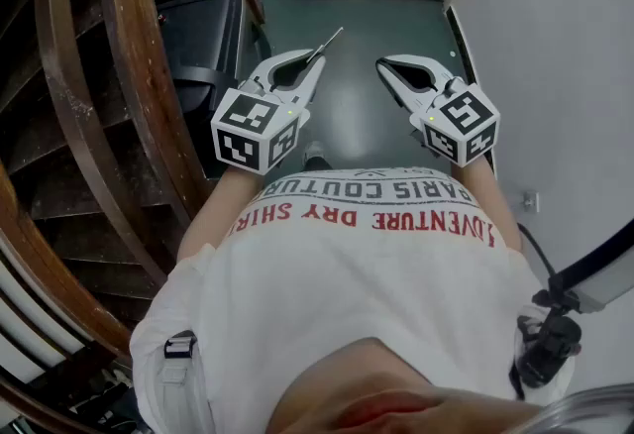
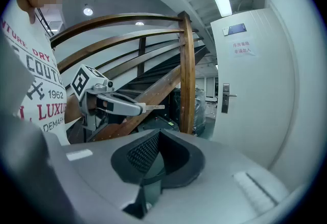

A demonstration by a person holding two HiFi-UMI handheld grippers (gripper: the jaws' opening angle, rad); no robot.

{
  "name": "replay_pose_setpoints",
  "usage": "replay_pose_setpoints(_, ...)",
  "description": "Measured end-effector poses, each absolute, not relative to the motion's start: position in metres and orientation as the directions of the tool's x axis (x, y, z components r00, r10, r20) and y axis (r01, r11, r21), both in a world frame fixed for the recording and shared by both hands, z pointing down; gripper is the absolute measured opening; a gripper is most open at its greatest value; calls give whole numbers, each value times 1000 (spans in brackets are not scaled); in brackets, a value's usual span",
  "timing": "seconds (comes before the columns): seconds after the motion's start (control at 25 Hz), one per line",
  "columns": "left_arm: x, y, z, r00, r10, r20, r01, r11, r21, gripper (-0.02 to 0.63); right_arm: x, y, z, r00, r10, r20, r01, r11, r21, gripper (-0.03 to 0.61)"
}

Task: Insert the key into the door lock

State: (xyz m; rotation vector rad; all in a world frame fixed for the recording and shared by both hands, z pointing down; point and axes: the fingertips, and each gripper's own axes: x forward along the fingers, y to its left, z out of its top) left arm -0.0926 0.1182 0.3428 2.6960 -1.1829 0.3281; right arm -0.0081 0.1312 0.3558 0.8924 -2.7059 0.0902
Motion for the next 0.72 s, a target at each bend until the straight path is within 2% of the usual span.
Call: replay_pose_setpoints(0.72,-64,134,341,683,-677,274,-721,-685,104,21,21,141,340,-755,-615,229,-625,780,32,2)
